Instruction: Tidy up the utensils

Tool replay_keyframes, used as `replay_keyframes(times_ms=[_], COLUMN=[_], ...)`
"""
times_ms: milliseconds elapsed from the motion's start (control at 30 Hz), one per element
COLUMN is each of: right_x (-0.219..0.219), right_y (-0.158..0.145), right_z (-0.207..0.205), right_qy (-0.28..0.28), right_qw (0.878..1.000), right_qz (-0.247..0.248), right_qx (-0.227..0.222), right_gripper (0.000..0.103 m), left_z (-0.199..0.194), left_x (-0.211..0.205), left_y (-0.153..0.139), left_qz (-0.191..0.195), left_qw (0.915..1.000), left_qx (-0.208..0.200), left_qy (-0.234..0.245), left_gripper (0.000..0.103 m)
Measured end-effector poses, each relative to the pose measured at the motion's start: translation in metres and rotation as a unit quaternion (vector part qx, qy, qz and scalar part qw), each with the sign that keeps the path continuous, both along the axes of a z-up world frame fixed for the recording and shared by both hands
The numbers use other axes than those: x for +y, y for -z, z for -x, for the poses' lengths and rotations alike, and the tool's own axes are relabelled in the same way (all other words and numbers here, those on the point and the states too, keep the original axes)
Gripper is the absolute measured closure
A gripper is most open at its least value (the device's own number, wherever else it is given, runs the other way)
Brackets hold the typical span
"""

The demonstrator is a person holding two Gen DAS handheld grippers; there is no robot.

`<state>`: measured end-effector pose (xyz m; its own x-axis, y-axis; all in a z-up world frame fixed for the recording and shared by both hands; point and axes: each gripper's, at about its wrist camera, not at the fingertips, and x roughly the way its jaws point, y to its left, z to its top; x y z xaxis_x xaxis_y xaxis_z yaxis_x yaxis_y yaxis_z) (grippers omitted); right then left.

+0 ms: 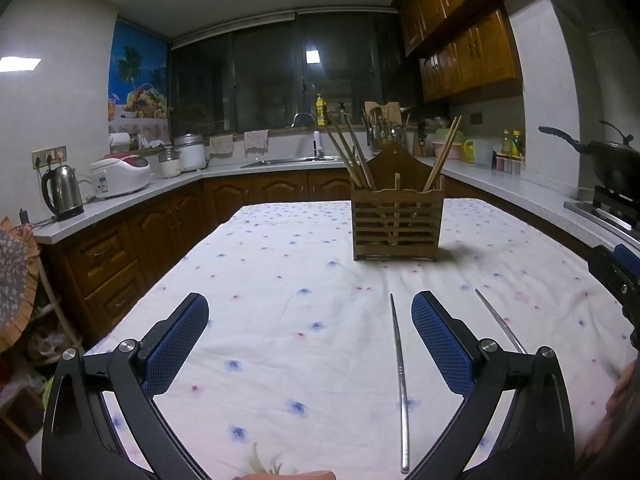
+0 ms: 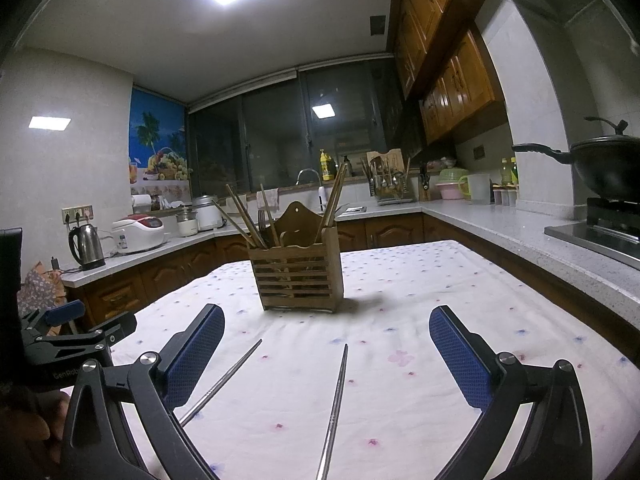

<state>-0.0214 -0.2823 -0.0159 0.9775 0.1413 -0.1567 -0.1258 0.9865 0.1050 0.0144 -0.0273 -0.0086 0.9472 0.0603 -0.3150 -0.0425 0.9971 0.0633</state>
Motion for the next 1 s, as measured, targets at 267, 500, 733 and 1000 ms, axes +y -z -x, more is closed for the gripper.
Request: replay_keyframes(times_ms=[267,500,733,1000], right_x=[0.0000,0.0023,0.0057,0.0071], right_y=[-0.0001,-0.0003,-0.0013,-0.0018], right_z=[0.0001,-0.0008,-0.0013,-0.0012], right_qy=[0.000,0.000,-0.001,-0.001], right_qw=[1.000,1.000,1.000,1.000], right_qz=[-0.001,-0.002,-0.002,-0.002], right_qx=[0.000,0.000,0.002,0.002], right_gripper=[0.000,0.000,0.000,0.000], left_z=[-0.0001,0.0008,0.0004,0.0010], left_x=[0.0000,0.0019,0.0026,0.0040], left_y=[-0.0001,0.0015,0.0024,0.0024], left_qz=[-0.001,0.005,0.006,0.005], left_qw=[1.0000,1.0000,1.0000,1.0000], left_qx=[0.000,0.003,0.005,0.007], left_qy=[-0.001,-0.003,-0.001,0.002], left_gripper=[0.000,0.000,0.000,0.000])
